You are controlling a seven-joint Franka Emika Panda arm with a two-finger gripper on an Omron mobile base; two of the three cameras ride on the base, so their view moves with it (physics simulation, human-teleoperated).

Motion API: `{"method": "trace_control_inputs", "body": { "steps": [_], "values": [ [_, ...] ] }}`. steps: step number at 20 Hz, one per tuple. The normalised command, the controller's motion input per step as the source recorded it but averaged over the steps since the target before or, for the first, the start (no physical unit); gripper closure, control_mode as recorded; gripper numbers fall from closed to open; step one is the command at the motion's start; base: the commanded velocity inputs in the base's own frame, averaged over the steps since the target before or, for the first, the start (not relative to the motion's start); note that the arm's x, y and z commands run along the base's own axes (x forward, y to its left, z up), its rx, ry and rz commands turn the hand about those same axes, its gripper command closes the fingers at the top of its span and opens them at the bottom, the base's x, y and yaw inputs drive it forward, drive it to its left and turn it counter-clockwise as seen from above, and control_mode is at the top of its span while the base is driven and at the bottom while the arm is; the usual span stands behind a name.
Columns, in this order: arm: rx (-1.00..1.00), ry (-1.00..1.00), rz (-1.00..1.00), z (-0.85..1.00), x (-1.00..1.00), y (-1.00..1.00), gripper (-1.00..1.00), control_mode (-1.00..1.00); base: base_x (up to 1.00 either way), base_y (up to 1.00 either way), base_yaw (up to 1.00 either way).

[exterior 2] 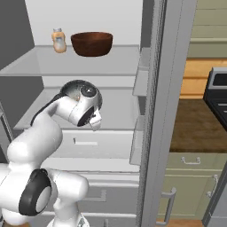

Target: Pick the chicken drumstick and garlic from their plates and place them in the bowl. Then put the bowl in the fridge.

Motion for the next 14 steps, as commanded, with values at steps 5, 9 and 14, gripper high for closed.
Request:
{"method": "trace_control_inputs", "body": {
  "steps": [5,9,14],
  "values": [
    [0.00,0.03,0.00,0.00,0.08,0.00,-1.00,-1.00,0.00,0.00,0.00],
    [0.00,-0.01,0.00,0.08,-0.34,0.00,-1.00,-1.00,0.00,0.00,0.00],
    [0.00,-0.14,0.00,0.24,-0.99,0.00,-1.00,-1.00,0.00,0.00,0.00]
  ]
}}
